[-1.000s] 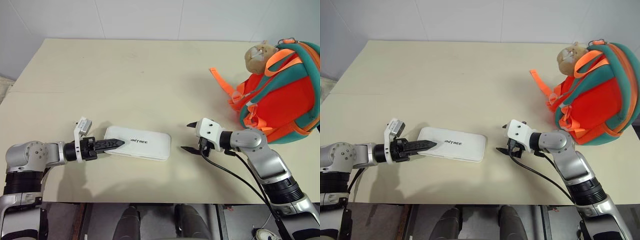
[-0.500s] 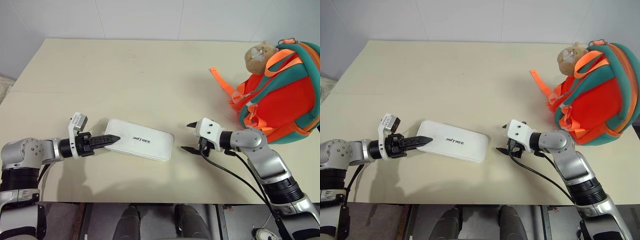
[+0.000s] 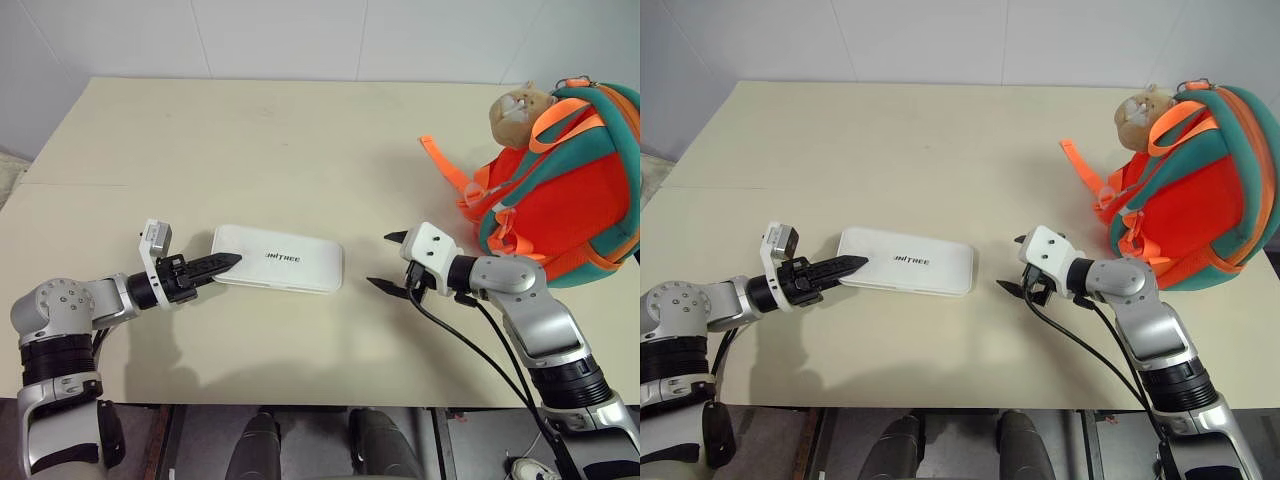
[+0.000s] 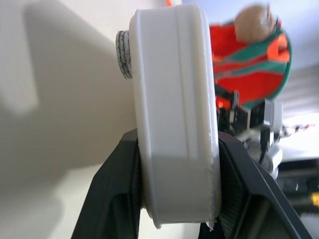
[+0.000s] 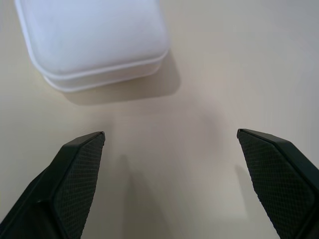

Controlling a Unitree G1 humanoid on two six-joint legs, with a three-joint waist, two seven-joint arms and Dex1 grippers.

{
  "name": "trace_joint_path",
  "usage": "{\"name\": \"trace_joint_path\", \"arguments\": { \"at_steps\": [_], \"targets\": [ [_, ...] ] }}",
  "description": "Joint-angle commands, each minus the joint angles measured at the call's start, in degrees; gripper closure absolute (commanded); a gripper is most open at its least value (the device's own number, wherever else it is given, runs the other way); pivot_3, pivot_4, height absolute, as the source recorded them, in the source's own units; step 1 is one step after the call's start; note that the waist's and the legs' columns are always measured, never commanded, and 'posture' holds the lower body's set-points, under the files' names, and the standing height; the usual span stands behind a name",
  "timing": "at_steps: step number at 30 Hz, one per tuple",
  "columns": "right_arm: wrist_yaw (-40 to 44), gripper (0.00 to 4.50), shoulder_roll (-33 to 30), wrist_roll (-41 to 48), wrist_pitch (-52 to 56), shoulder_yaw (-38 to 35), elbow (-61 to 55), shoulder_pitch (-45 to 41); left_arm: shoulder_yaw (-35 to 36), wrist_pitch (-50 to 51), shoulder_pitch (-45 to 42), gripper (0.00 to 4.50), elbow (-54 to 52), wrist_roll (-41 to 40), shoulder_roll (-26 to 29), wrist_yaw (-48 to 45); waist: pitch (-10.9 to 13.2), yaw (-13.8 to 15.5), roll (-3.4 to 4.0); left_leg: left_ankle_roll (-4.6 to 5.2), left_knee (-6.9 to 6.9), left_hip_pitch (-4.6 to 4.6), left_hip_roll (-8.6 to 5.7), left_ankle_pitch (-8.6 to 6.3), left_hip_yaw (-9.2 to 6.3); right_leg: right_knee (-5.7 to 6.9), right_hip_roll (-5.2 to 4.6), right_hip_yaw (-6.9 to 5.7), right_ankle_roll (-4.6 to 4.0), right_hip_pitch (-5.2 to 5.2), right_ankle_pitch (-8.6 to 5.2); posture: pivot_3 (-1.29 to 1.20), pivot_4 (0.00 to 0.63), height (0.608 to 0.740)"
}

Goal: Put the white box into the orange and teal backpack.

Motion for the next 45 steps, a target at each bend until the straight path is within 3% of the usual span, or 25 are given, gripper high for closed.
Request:
{"name": "trace_joint_path", "arguments": {
  "at_steps": [1, 7, 14, 23, 45],
  "targets": [
    [-3.51, 0.00, 1.04, 2.80, 1.70, -4.69, -4.31, 1.60, 5.69, 1.75, -0.95, 2.96, -5.12, -4.24, -3.39, 4.76, 0.00, 0.02, 0.00, 0.00, 0.00, -0.03, 0.00, 0.00, -0.01, -0.01, 0.00, 0.00, 0.01, -0.01, 0.00, 0.00, 0.150, 0.740],
    [-10.34, 0.00, 3.32, 6.85, 5.84, -13.00, -11.29, 7.06, 12.11, 1.50, -0.75, 2.96, -11.67, -8.77, -10.69, 12.71, 0.00, 0.06, -0.01, -0.03, 0.05, -0.03, 0.00, 0.01, -0.01, -0.01, 0.00, 0.00, 0.03, 0.01, 0.02, 0.00, 0.150, 0.740],
    [-17.45, 0.00, 5.46, 10.22, 7.89, -22.19, -16.55, 12.39, 13.37, -1.45, 1.40, 2.97, -18.18, -14.14, -15.33, 16.05, 0.00, 0.08, -0.01, -0.02, 0.17, -0.01, -0.01, 0.01, 0.00, -0.01, 0.00, 0.01, 0.04, 0.07, 0.06, 0.00, 0.150, 0.740],
    [-24.20, 0.00, 7.33, 9.44, 6.10, -25.73, -16.38, 15.39, 11.04, -2.60, 2.38, 2.97, -18.54, -18.16, -15.67, 18.58, 0.00, 0.05, -0.01, 0.00, 0.31, -0.01, -0.01, 0.00, 0.01, -0.05, 0.00, 0.01, 0.02, 0.10, 0.08, 0.00, 0.150, 0.740],
    [-39.62, 0.00, 10.47, 3.88, -9.08, -24.45, 16.18, -7.35, 8.88, -4.45, 4.28, 2.97, -19.42, -27.36, -13.15, 24.84, 0.01, -0.02, 0.01, 0.02, 0.29, -0.03, -0.01, -0.02, 0.03, -0.11, 0.00, 0.05, 0.03, 0.10, 0.14, 0.00, 0.150, 0.740]
  ]
}}
